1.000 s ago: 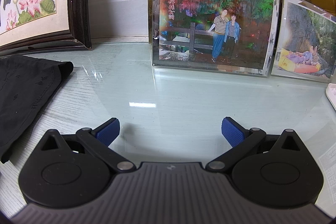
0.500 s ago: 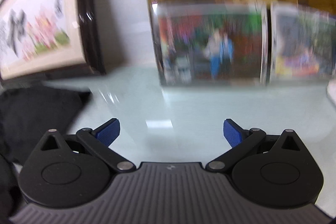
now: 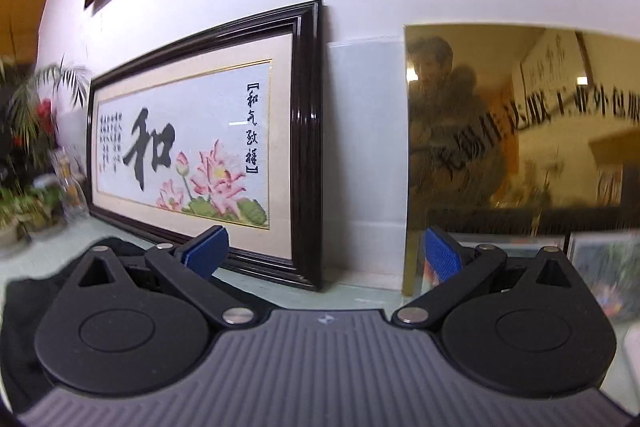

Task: Fold clothes

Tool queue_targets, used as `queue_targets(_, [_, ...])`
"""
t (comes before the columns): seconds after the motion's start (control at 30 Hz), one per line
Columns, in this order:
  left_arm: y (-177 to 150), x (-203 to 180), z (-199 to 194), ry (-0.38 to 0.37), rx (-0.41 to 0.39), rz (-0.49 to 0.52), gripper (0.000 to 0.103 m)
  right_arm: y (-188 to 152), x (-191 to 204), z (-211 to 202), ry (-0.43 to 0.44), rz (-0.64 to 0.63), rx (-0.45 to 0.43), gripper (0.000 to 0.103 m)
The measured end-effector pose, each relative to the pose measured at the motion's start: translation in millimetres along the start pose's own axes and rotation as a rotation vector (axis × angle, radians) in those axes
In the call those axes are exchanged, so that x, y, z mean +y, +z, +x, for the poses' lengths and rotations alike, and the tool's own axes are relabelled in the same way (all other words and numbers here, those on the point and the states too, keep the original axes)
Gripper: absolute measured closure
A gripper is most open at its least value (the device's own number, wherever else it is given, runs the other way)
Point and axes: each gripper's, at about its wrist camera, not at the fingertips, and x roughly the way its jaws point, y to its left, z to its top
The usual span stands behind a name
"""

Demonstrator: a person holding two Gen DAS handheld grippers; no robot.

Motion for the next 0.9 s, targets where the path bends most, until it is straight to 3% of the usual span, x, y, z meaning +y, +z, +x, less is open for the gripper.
queue_targets(0.13, [-3, 10, -12, -0.016, 0.039, -0.068, 0.000, 2, -15, -11, 0.045, 0.046, -0.010, 0.000])
queue_targets(0.23, [-2, 18, -12, -0.095, 0.077, -0.122, 0.000, 7, -22, -23, 0.077, 0.049, -0.041, 0.000])
queue_targets(0.37, [-10, 8, -22, -0.151, 0.123, -0.047, 0.000, 13, -27, -43, 0.138, 0.025, -0.104, 0.000])
queue_targets(0.47, [-19, 0, -26, -0.125, 0.127, 0.033, 0.000, 5, -35, -45, 0.186, 0.043, -0.042, 0.000])
queue_targets(0.6, [-38, 15, -34, -0.179, 0.169, -0.039, 0.000, -18, -52, -42, 0.277, 0.171, 0.084, 0.000])
queue_targets(0.67, [-50, 31, -36, -0.162, 0.178, -0.084, 0.000, -30, -59, -41, 0.302, 0.223, 0.125, 0.000])
queue_targets(0.83, [-65, 61, -38, -0.115, 0.203, -0.121, 0.000, -48, -62, -45, 0.338, 0.204, 0.157, 0.000])
queue_targets(0.9, [-56, 53, -46, -0.133, 0.213, -0.109, 0.000, -53, -62, -48, 0.378, 0.206, 0.157, 0.000])
